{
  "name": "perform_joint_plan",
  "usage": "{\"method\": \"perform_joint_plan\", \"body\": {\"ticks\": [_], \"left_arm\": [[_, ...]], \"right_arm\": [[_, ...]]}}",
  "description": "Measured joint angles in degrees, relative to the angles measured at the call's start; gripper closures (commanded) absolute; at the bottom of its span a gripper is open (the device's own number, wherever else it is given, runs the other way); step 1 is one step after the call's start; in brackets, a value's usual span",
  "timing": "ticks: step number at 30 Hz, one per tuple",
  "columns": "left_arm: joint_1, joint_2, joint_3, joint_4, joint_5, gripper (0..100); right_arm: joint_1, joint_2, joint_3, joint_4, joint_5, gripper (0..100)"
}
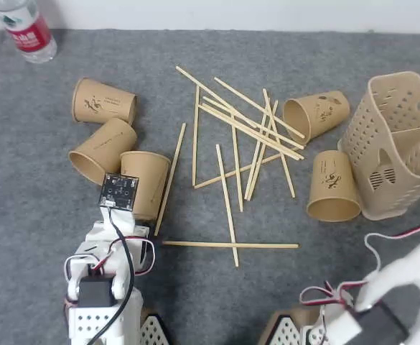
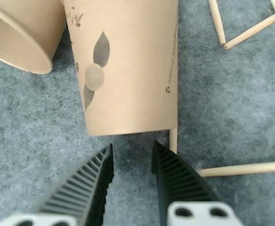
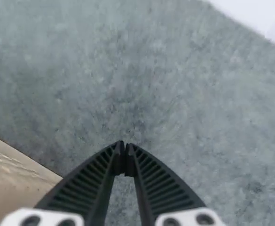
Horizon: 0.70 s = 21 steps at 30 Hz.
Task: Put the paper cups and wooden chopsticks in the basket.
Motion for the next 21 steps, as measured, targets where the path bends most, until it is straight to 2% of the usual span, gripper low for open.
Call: {"method": "perform_joint_plan", "body": {"ticks": [6, 11, 21], "left_arm": [[0.00, 0.00, 0.00, 0.00, 0.00, 87], [0.00, 0.00, 0.00, 0.00, 0.00, 87], [-0.09, 0.00, 0.00, 0.00, 0.00, 87]], "right_arm": [[-4.31, 7.03, 0.00, -1.76, 1.32, 99.1], [-7.03, 7.21, 0.00, -1.58, 1.85, 99.1], [-10.20, 4.75, 0.00, 6.68, 5.71, 99.1]]}}
